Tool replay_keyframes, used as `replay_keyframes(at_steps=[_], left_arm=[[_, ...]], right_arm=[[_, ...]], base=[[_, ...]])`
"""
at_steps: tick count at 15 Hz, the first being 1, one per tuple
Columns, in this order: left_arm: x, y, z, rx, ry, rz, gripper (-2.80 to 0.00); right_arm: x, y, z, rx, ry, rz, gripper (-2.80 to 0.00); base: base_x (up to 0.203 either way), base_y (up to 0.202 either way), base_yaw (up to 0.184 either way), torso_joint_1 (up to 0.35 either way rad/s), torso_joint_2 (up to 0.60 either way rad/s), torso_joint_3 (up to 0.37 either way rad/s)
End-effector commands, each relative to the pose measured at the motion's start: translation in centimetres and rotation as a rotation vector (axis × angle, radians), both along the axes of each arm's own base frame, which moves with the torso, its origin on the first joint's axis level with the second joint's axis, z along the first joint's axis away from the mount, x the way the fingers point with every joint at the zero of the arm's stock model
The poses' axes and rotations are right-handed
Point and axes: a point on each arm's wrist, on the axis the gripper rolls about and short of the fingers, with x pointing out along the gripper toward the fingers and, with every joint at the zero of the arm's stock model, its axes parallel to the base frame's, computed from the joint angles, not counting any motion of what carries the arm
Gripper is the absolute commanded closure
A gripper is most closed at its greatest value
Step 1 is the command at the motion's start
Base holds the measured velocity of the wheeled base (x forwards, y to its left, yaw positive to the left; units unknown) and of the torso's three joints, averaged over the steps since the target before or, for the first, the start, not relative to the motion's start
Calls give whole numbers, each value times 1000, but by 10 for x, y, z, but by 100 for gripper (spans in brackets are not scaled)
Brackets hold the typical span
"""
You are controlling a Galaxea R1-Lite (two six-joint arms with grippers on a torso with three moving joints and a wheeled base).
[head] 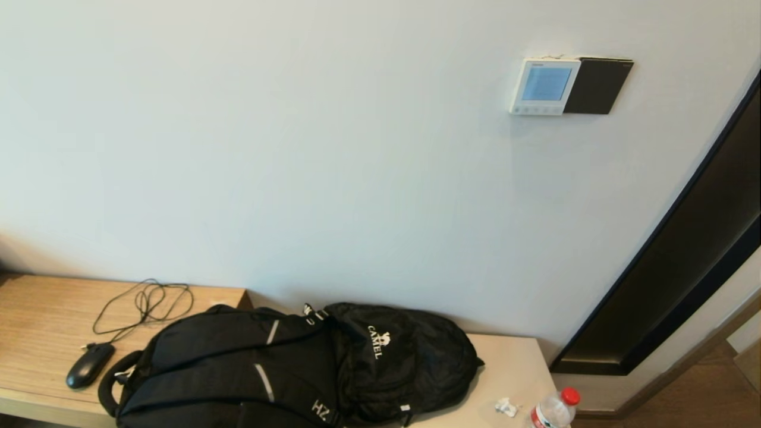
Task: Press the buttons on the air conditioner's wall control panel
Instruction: Turn on the central air conditioner
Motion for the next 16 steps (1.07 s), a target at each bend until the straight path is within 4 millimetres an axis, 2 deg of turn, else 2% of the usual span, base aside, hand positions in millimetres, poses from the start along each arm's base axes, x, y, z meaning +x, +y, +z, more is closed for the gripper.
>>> replay_keyframes(at_steps=[1, 6, 10, 14, 16], left_arm=[[0, 0, 0, -1, -1, 0, 0], [0, 0, 0, -1, -1, 0, 0], [0, 0, 0, -1, -1, 0, 0], [0, 0, 0, -1, -1, 0, 0], [0, 0, 0, -1, -1, 0, 0]], right_arm=[[31, 0, 35, -1, 91, 3, 0], [132, 0, 90, 3, 139, -8, 0], [224, 1, 118, 11, 141, -25, 0], [301, 3, 127, 14, 144, -63, 0], [333, 5, 127, 15, 143, -76, 0]], base=[[0, 0, 0, 0, 0, 0], [0, 0, 0, 0, 0, 0], [0, 0, 0, 0, 0, 0], [0, 0, 0, 0, 0, 0], [0, 0, 0, 0, 0, 0]])
